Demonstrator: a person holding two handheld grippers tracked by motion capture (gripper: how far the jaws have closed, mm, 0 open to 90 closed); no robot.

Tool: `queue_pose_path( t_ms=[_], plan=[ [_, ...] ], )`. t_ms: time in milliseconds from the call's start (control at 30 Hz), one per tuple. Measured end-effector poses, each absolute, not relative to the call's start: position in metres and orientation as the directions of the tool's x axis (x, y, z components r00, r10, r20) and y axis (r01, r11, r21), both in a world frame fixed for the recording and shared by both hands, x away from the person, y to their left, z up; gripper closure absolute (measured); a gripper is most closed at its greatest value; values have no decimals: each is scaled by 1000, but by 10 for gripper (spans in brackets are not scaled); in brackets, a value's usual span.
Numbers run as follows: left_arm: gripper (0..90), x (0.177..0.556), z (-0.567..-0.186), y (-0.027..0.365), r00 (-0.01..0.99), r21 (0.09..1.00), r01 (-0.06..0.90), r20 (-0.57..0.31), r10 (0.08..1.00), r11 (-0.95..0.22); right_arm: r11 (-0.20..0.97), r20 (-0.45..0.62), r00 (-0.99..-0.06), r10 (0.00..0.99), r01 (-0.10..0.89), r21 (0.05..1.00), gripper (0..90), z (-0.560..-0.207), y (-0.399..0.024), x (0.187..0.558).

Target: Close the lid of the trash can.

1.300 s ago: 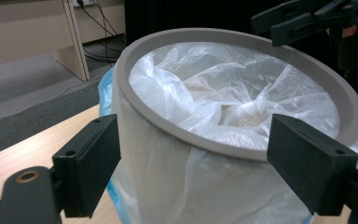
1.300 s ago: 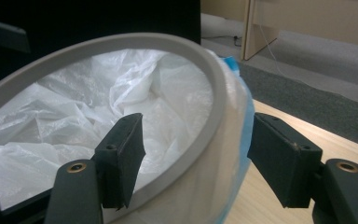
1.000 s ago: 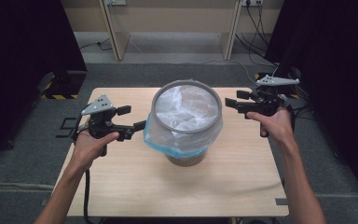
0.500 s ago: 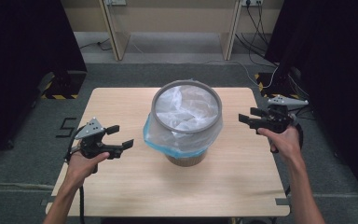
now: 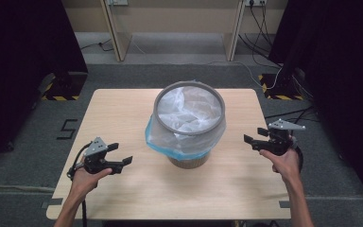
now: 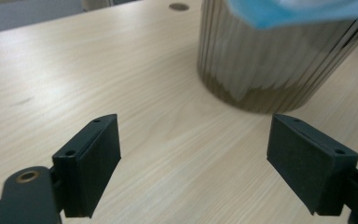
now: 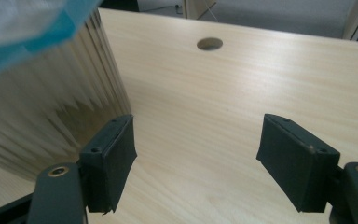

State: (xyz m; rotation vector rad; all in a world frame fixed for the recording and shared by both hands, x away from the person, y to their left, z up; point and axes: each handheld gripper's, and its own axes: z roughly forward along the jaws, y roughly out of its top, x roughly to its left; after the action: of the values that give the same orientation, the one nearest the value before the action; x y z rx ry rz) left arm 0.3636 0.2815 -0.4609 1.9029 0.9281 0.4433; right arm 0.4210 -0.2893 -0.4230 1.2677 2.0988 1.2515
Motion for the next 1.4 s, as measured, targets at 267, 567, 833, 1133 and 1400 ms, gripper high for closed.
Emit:
queue_pose_path(
  t_ms=[267, 567, 833, 1133, 1400],
  plan=[
    [167, 358, -491, 285, 636, 834, 467, -84, 767, -295, 218, 101, -513, 852, 525, 823, 264, -454, -287, 410],
    [168, 349, -518, 294, 614, 780, 532, -86, 785, -331, 260, 71, -521, 851, 534, 805, 249, -476, -283, 400],
    [169, 344, -524, 298, 602, 752, 548, -51, 797, -366, 274, 65, -520, 852, 548, 790, 249, -487, -284, 398],
    [151, 343, -524, 294, 608, 746, 538, -22, 793, -392, 332, 25, -524, 852, 575, 748, 253, -494, -283, 389],
    [151, 343, -525, 294, 608, 746, 538, -22, 793, -392, 368, -6, -517, 856, 601, 710, 223, -512, -283, 381]
  ],
)
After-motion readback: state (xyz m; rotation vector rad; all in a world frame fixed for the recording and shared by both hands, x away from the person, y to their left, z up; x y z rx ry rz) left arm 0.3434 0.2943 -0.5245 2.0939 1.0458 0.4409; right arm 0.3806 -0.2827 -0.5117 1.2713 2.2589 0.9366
